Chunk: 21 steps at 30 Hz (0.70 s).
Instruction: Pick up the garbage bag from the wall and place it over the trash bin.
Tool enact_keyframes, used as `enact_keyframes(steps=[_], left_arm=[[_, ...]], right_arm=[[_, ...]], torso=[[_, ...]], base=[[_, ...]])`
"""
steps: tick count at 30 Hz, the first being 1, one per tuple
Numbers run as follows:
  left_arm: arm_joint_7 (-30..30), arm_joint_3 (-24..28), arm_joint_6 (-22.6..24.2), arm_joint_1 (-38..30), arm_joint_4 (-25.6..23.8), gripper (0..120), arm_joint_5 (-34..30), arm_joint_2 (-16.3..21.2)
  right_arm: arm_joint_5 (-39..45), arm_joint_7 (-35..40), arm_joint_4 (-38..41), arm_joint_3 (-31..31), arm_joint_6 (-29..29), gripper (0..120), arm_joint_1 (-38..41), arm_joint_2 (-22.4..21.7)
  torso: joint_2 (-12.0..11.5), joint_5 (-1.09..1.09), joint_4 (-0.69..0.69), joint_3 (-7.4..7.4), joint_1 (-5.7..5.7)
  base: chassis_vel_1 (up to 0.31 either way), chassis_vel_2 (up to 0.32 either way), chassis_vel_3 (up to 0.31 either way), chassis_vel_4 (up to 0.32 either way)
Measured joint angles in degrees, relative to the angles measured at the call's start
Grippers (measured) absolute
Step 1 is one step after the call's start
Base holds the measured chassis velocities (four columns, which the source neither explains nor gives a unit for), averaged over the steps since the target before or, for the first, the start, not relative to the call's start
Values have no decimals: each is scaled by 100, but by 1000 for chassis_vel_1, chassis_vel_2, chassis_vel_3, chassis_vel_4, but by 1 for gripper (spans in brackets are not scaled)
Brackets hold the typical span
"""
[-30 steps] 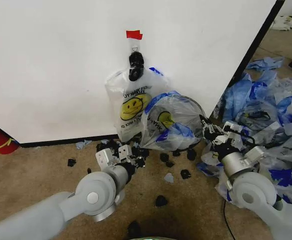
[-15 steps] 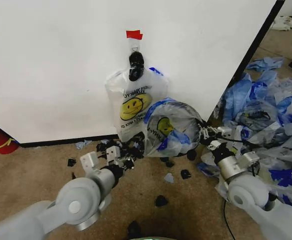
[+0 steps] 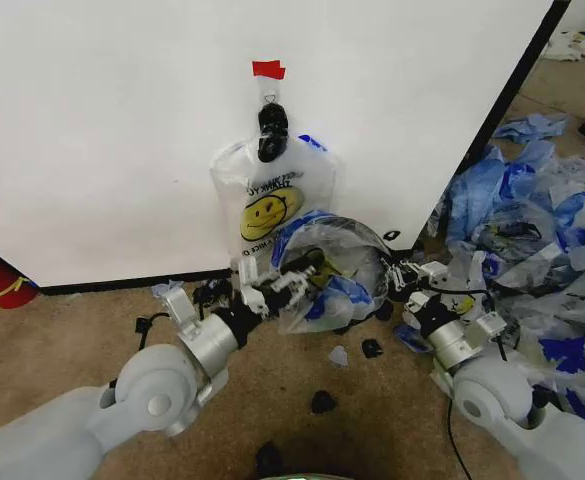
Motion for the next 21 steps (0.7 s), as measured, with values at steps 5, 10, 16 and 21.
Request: enact_keyframes(steps=[5,10,16,21], left_arm=[[19,333,-32,-198,379,83,191,-106],[26,437,-82,-288,481,98,203,-143],[-2,587,-109,-369,590,100,226,-195],[-116,729,-130,-497,721,100,280,-307]], right_arm=[[38,-33,73,59,26,0,-13,-62],[8,-39,104,74,34,0,-60,-27],[-4,-22,144,81,34,0,-75,-17],[7,0,211,103,34,0,-77,-32]], torso=[[-1,-1,-1,0,0],[-1,0,-1,0,0],[-1,0,0,0,0],[-1,-1,-1,0,0]], base=[[0,0,0,0],[0,0,0,0],[0,0,0,0],[0,0,0,0]])
